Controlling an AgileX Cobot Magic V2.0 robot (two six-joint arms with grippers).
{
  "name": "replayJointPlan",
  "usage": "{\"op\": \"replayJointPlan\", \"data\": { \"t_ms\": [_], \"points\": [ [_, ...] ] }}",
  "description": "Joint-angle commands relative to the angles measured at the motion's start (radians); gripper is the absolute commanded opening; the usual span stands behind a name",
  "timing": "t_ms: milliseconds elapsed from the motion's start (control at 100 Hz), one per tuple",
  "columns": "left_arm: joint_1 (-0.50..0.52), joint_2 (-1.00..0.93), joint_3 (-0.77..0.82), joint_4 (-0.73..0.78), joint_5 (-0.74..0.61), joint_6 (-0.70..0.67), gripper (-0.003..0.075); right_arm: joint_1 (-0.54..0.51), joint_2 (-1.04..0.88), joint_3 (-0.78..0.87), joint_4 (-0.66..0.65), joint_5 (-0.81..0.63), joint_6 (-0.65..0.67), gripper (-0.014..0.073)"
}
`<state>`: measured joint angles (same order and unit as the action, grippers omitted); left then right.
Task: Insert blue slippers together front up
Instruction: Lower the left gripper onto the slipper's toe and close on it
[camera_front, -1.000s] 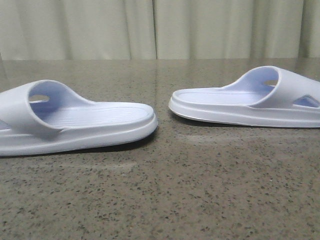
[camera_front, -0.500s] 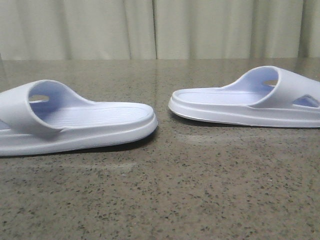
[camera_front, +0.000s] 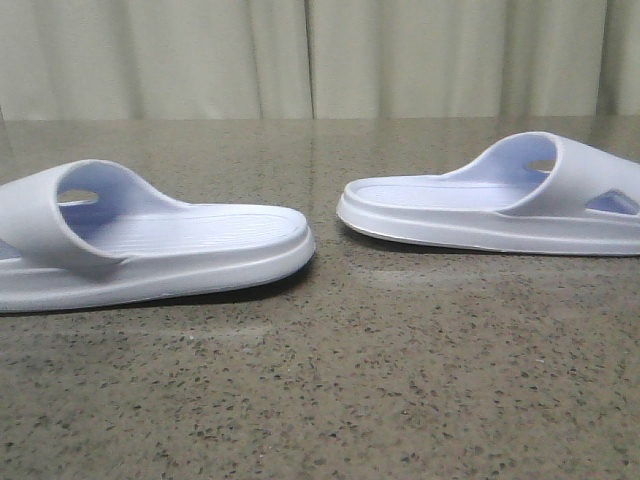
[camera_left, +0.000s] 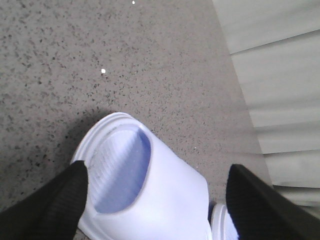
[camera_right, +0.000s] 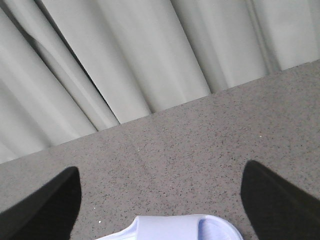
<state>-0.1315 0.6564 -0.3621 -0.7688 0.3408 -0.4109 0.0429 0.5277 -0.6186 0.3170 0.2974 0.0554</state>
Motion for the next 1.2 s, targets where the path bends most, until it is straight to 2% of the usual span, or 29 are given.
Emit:
{"op": "replayJointPlan", "data": {
  "t_ms": [0, 350, 690, 1190],
  "points": [
    [0.005, 0.024, -0.026, -0.029, -0.051, -0.008, 0.0508, -0.005, 0.011, -0.039, 0.004, -0.083, 0.000, 0.0570],
    [0.005, 0.126, -0.026, -0.031, -0.066, -0.008, 0.0508, -0.005, 0.009, -0.039, 0.004, -0.083, 0.000, 0.0570],
    [0.005, 0.227, -0.026, -0.110, -0.083, -0.008, 0.0508, -0.005, 0.009, -0.039, 0.004, -0.085, 0.000, 0.0570],
    [0.005, 0.242, -0.040, -0.145, -0.083, 0.022, 0.0508, -0.005, 0.009, -0.039, 0.004, -0.106, 0.000, 0.0570]
  ]
}}
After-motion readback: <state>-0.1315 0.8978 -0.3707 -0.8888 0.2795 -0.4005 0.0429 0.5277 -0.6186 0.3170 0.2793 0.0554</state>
